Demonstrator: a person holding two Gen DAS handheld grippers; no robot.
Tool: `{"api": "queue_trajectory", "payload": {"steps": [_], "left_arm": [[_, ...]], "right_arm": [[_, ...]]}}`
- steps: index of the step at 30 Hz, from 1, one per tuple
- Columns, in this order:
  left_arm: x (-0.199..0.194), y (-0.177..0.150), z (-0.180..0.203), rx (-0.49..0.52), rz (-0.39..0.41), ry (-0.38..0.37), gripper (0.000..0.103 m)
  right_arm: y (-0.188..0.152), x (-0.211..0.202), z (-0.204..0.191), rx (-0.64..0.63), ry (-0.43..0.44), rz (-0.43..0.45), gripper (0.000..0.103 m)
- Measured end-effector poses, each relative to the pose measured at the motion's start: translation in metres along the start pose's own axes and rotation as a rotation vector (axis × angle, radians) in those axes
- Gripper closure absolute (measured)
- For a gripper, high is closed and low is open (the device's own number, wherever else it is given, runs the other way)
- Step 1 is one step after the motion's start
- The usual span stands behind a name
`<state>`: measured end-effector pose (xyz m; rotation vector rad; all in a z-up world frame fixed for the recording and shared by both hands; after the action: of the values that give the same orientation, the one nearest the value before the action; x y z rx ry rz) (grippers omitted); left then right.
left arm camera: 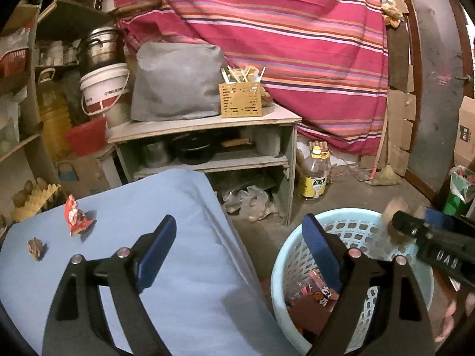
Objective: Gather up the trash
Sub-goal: 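Open the right tool over the basket to drop the brown paper, then grasp the brown paper ball with the left tool while the right tool grasps the red chip bag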
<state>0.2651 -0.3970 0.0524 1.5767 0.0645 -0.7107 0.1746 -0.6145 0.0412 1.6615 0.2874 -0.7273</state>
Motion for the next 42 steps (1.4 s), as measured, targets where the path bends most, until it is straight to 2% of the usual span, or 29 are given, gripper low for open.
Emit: {"api": "queue_trajectory", "payload": {"steps": [5, 11, 14, 17, 23, 28, 31, 36, 40, 42], "left_arm": [[0.001, -0.001, -0.009, -0.005, -0.011, 0.01, 0.018], [-0.002, -0.002, -0.031, -0.014, -0.011, 0.029, 0.017], [-0.006, -0.003, -0.053, -0.019, -0.01, 0.057, 0.016], [-0.012, -0.004, -0.084, -0.019, 0.002, 0.104, 0.012], [-0.02, -0.006, -0.171, -0.037, 0.003, 0.226, 0.009], [-0.019, -0.016, -0.257, -0.075, -0.024, 0.333, 0.009], [-0.012, -0.024, -0.308, -0.13, -0.061, 0.38, 0.009], [0.002, -0.034, -0.38, -0.259, -0.138, 0.393, 0.009], [0.017, -0.038, -0.408, -0.255, -0.175, 0.406, 0.009], [0.027, -0.039, -0.417, -0.245, -0.193, 0.407, 0.009]], "right_arm": [[0.001, 0.005, -0.006, -0.004, -0.01, -0.014, 0.027], [0.007, 0.001, -0.021, -0.013, -0.024, 0.015, 0.008], [0.012, 0.0, -0.038, -0.033, -0.024, 0.034, 0.005], [0.016, 0.005, -0.064, -0.068, -0.012, 0.043, 0.005], [0.019, 0.024, -0.129, -0.117, 0.026, 0.036, 0.004], [0.018, 0.034, -0.182, -0.116, 0.087, 0.04, 0.004], [0.017, 0.044, -0.216, -0.163, 0.096, 0.026, 0.004], [0.014, 0.07, -0.264, -0.223, 0.12, -0.016, 0.004], [0.015, 0.094, -0.29, -0.17, 0.179, -0.066, 0.004], [0.02, 0.107, -0.313, -0.198, 0.189, -0.087, 0.004]]}}
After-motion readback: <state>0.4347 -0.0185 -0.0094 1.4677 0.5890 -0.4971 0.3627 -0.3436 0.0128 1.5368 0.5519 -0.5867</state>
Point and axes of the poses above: each gripper's, at about its wrist camera, not at the fingertips, and x roughly the way its jaws point, z to its right, y to its top, the point moved 3 cm from there along x, roughly the way its jaws point, and after that the axes turned 7 degrees about -x, right-handed, at the moved point
